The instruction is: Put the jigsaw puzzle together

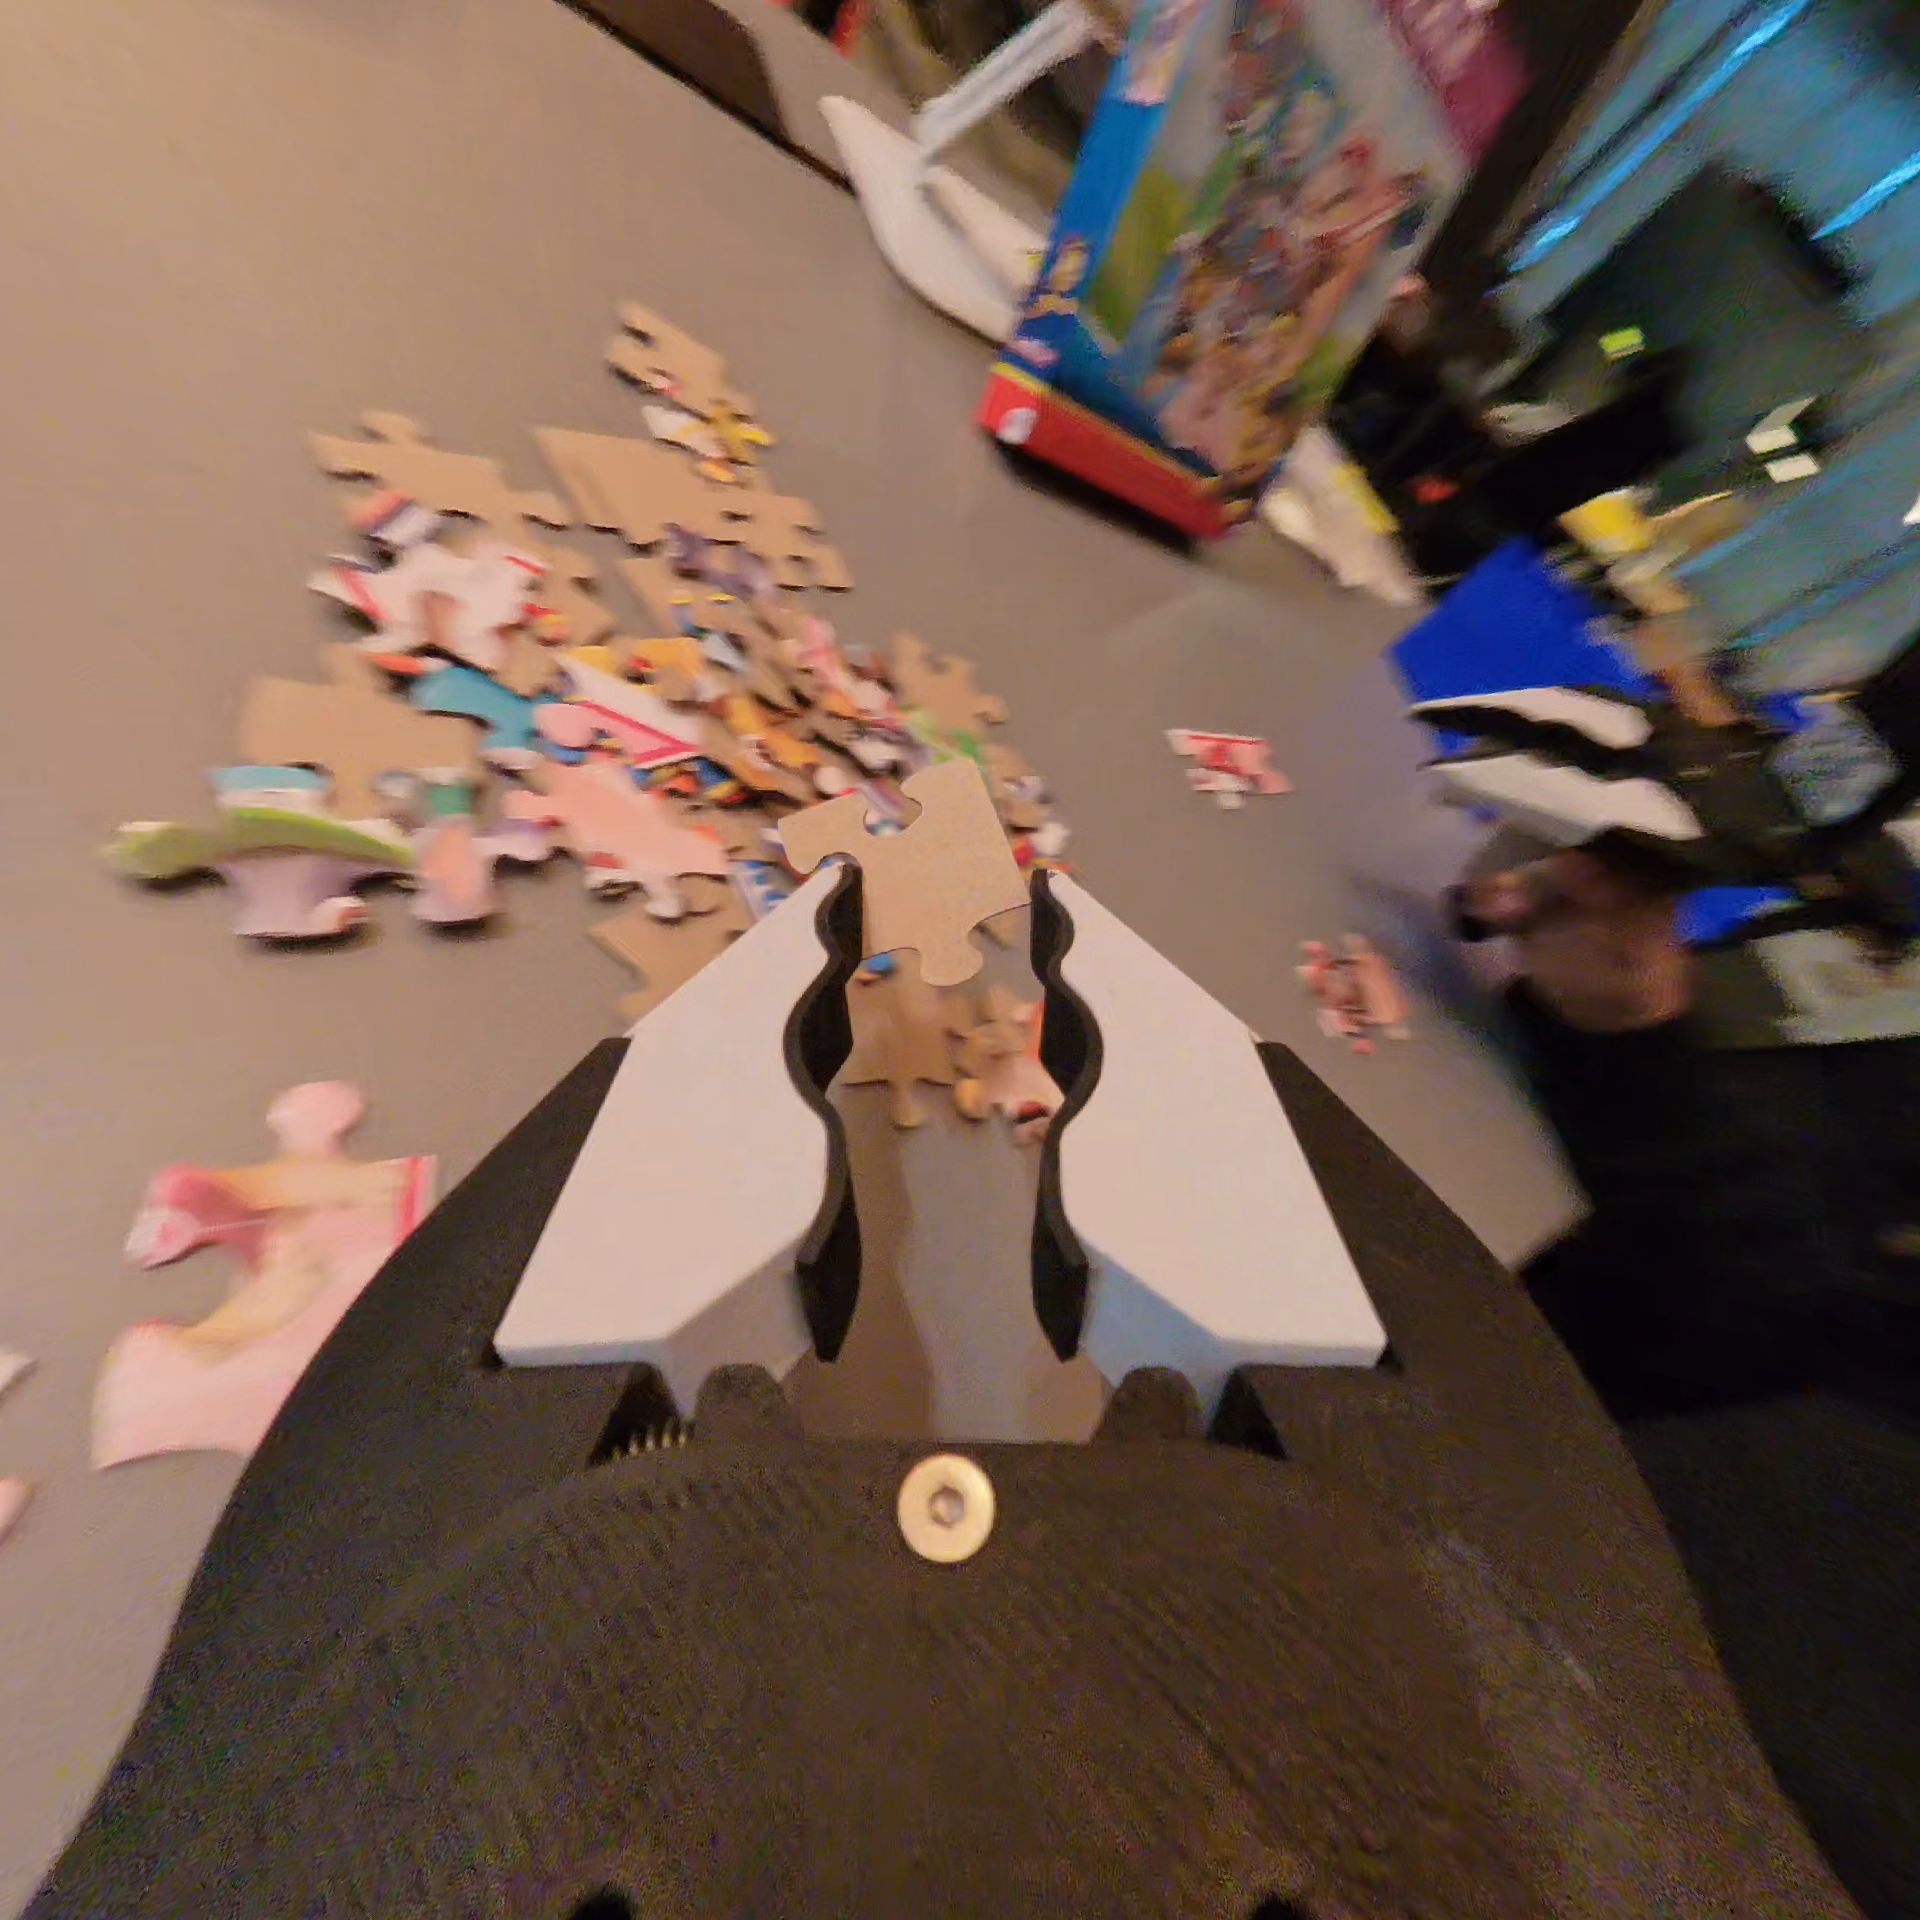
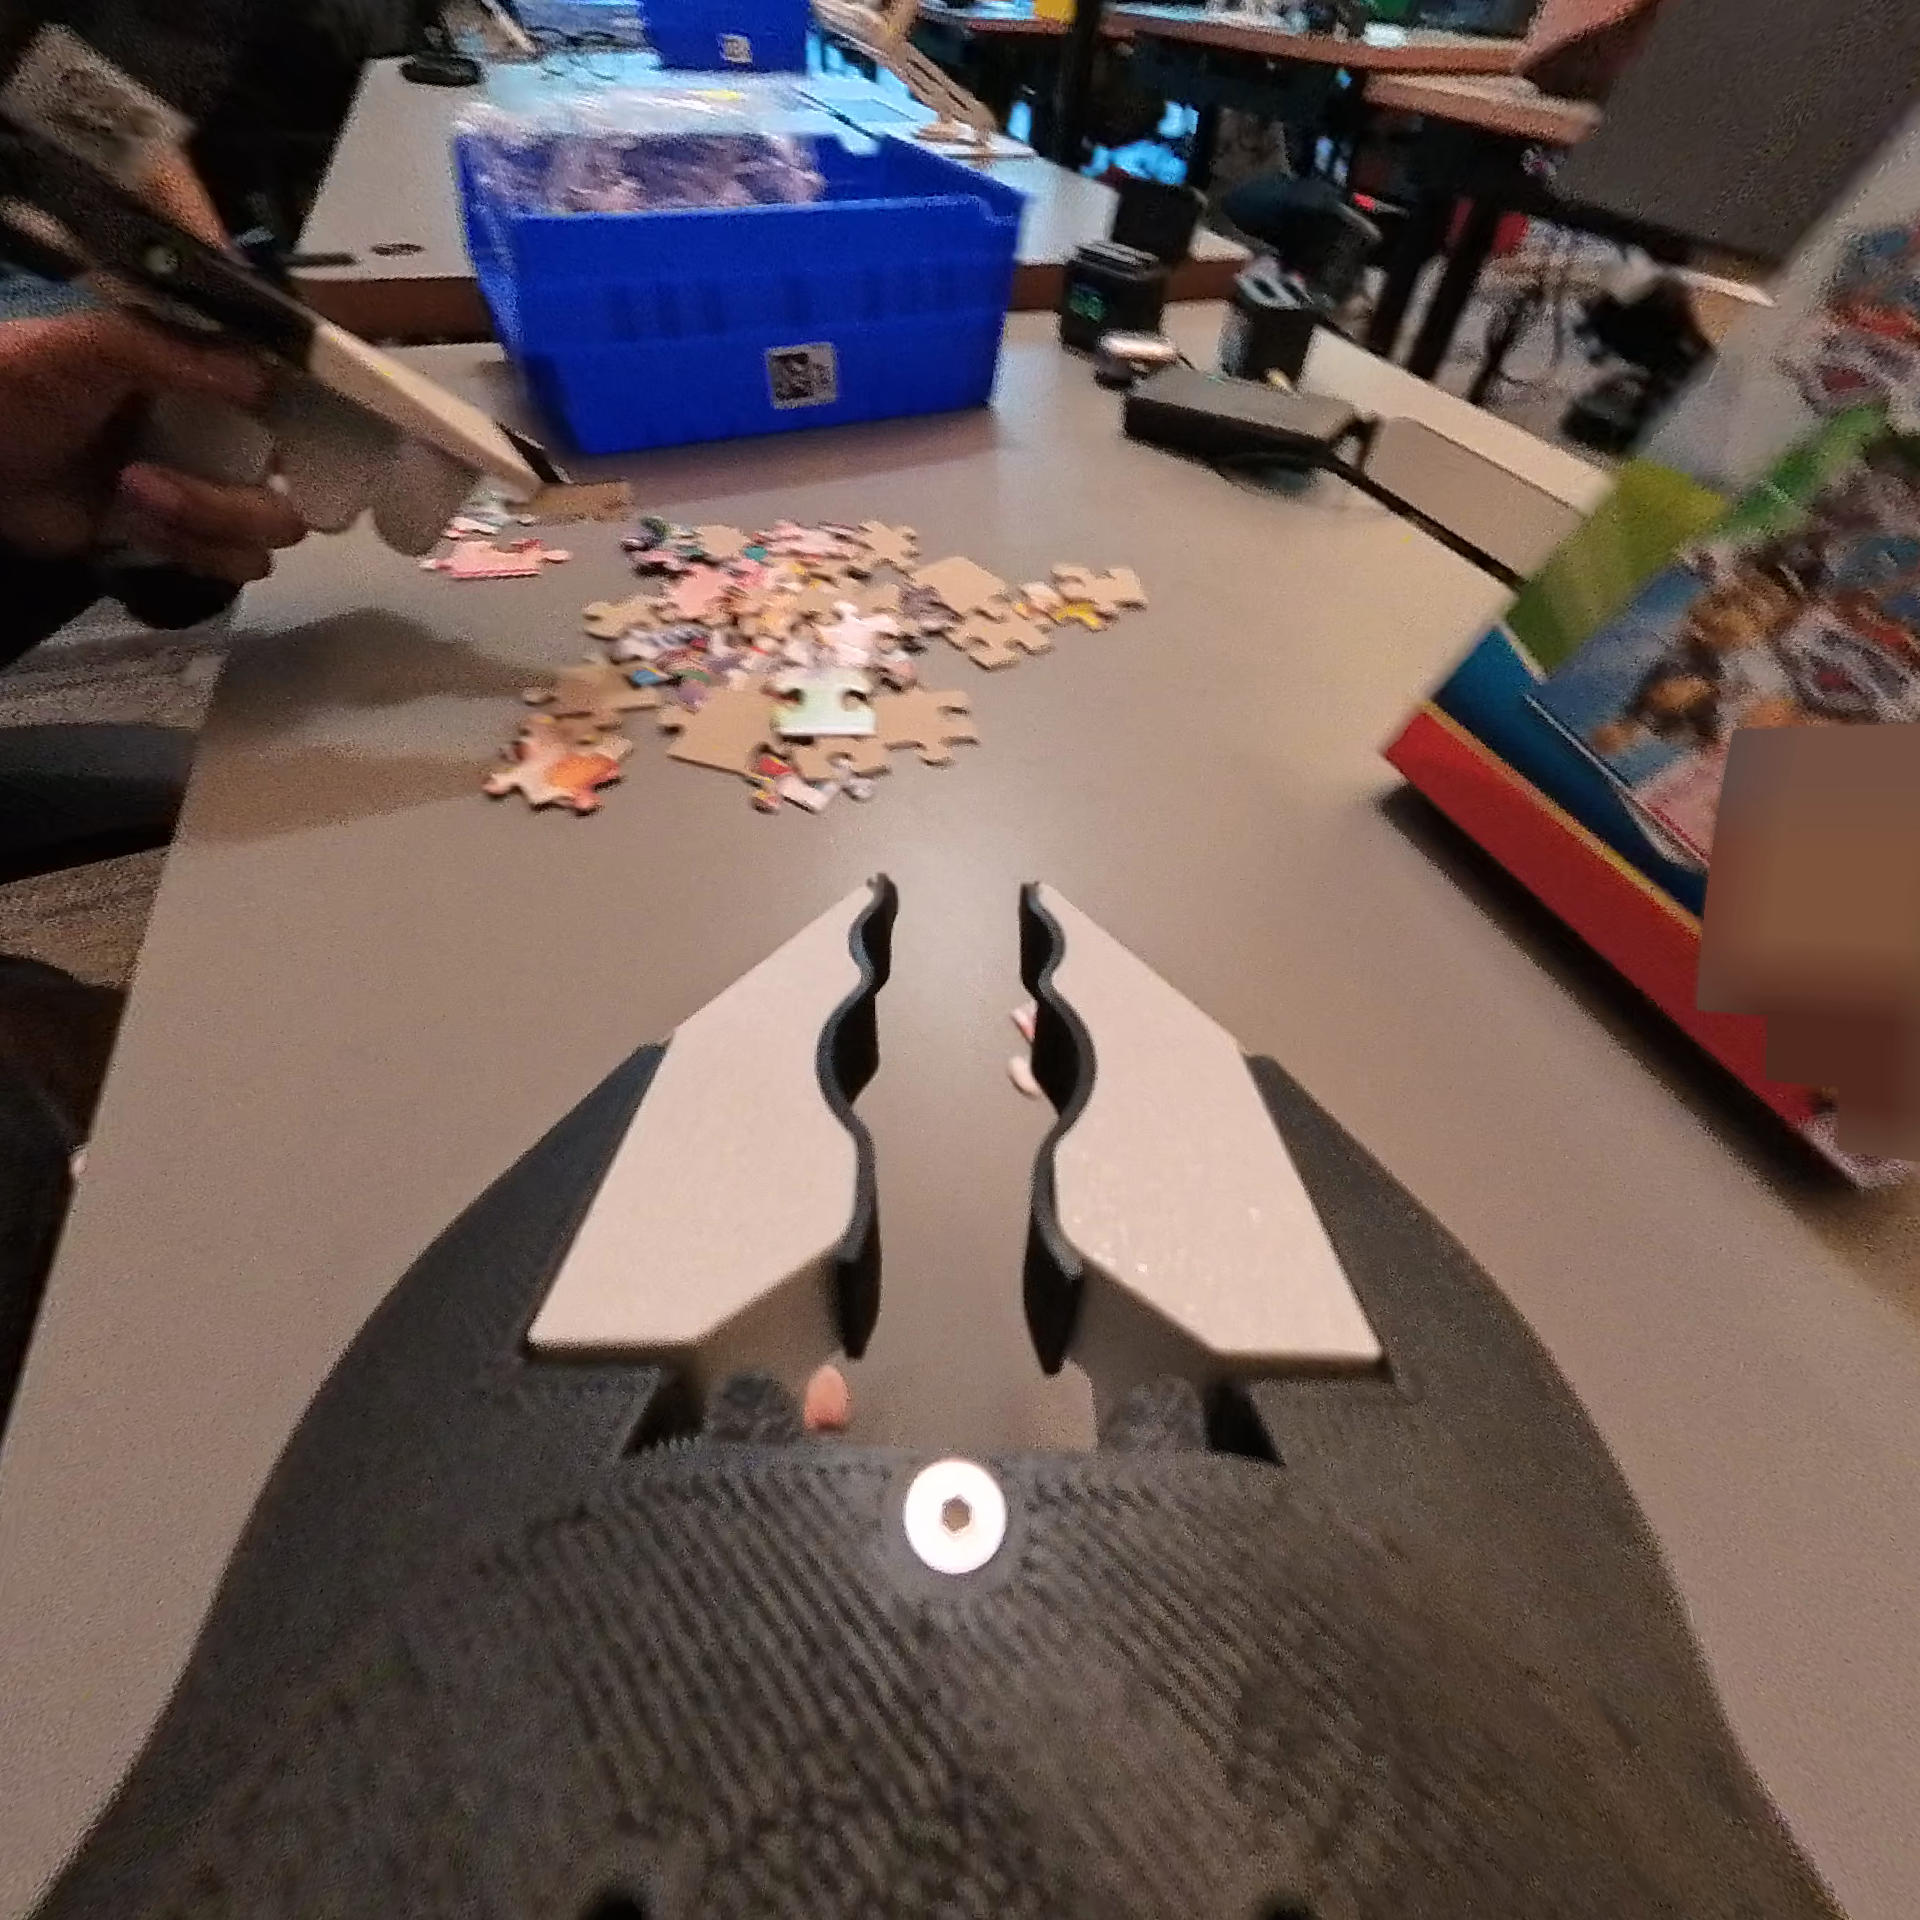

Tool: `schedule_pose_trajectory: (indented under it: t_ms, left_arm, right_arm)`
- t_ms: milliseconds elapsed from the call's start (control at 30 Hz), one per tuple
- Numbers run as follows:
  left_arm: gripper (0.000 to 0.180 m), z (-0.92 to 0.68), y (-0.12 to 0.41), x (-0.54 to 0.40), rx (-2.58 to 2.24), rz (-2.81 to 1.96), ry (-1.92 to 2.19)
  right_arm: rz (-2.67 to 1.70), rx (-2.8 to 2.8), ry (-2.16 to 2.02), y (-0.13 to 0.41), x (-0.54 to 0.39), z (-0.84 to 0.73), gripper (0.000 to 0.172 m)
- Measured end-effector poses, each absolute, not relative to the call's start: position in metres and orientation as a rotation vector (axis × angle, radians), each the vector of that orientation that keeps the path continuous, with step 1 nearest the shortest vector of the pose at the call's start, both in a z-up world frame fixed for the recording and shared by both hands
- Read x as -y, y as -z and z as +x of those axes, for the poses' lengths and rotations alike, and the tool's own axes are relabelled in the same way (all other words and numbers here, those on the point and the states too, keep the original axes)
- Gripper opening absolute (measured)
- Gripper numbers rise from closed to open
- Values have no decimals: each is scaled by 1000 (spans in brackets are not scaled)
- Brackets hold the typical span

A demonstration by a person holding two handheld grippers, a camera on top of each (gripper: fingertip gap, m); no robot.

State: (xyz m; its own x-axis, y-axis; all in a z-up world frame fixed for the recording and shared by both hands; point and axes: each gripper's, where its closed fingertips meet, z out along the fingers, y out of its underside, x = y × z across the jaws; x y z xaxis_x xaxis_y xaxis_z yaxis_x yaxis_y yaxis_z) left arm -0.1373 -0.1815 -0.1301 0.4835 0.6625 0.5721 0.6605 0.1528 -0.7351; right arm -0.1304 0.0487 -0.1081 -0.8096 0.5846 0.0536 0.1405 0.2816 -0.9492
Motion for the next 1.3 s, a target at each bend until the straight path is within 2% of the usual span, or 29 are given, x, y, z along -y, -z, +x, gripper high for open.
schedule_pose_trajectory:
  t_ms: [133,267,533,667,767,800,933,1100,1200,1300]
  left_arm:
    - [30,-124,122,165,1115,-1529,133]
    - [30,-106,125,143,1017,-1647,202]
    - [30,-65,133,119,799,-1872,292]
    - [30,-55,134,115,749,-1895,323]
    - [29,-54,132,115,745,-1887,324]
    - [28,-55,131,117,751,-1880,316]
    - [45,-80,115,141,841,-1769,165]
    - [49,-120,75,205,1002,-1439,-94]
    - [49,-131,74,243,1093,-1364,-294]
    - [48,-136,78,267,1148,-1356,-453]
  right_arm:
    - [-382,2193,-1586,98,12,-107,27]
    - [-78,2217,-1451,99,64,-89,33]
    - [229,2400,-1361,120,104,-62,35]
    - [299,2406,-1276,128,112,-60,25]
    - [314,2398,-1264,130,118,-59,4]
    - [300,2391,-1271,130,120,-60,0]
    - [121,2380,-1383,120,126,-69,0]
    - [-441,2510,-1705,108,147,-79,0]
    - [-867,2610,-1809,122,166,-84,0]
    - [-1050,2681,-1738,147,187,-86,0]
